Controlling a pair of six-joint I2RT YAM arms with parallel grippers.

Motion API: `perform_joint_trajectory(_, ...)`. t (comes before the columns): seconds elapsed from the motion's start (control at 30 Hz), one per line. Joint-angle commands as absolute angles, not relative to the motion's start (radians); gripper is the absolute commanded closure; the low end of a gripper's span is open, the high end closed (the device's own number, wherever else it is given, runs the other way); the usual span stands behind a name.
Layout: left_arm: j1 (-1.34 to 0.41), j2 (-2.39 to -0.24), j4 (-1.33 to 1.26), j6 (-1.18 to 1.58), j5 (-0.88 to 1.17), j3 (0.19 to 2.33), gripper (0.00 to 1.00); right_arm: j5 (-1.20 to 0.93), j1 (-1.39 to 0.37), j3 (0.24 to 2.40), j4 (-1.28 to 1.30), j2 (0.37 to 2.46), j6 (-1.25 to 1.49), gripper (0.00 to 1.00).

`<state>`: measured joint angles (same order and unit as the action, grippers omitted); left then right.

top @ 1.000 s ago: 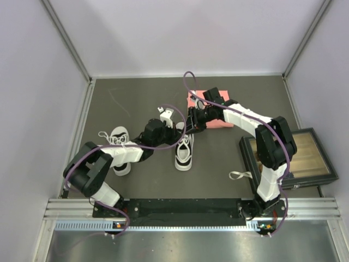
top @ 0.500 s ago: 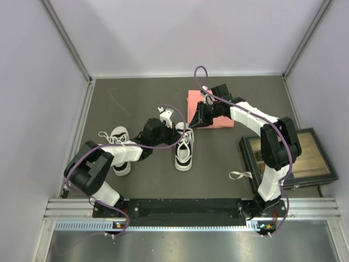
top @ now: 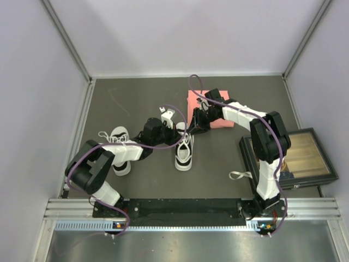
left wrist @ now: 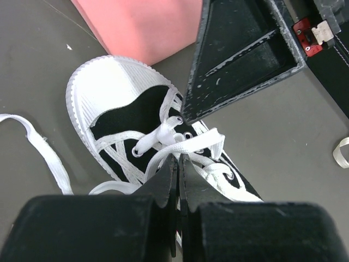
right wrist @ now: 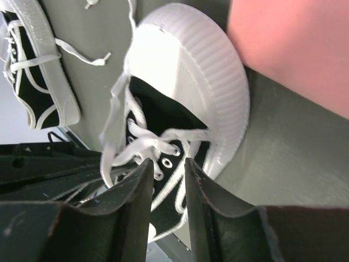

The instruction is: Tie the shoes

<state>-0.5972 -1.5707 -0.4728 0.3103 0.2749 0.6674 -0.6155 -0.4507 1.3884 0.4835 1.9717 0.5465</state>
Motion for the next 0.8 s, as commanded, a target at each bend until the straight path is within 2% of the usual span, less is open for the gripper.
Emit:
perform_joint_trajectory(0.0, -0.6, -1.586, -0.517, 0.287, 0.316, 0.693, 1.0, -0.638, -0.474, 1.447, 0.451, 1.973, 0.574, 0.69)
perform_joint_trajectory(0.37, -0.6, -1.591, -0.554, 0.259, 0.36, 0.699, 1.0, -0.676, -0.476, 1.443, 0.43, 1.976, 0.612, 0.63)
perform_joint_trajectory(0.77, -0.598, -1.589, -0.612, 0.23, 0.394, 0.692, 1.0, -0.716, -0.482, 1.445, 0.396, 1.996, 0.649, 0.62)
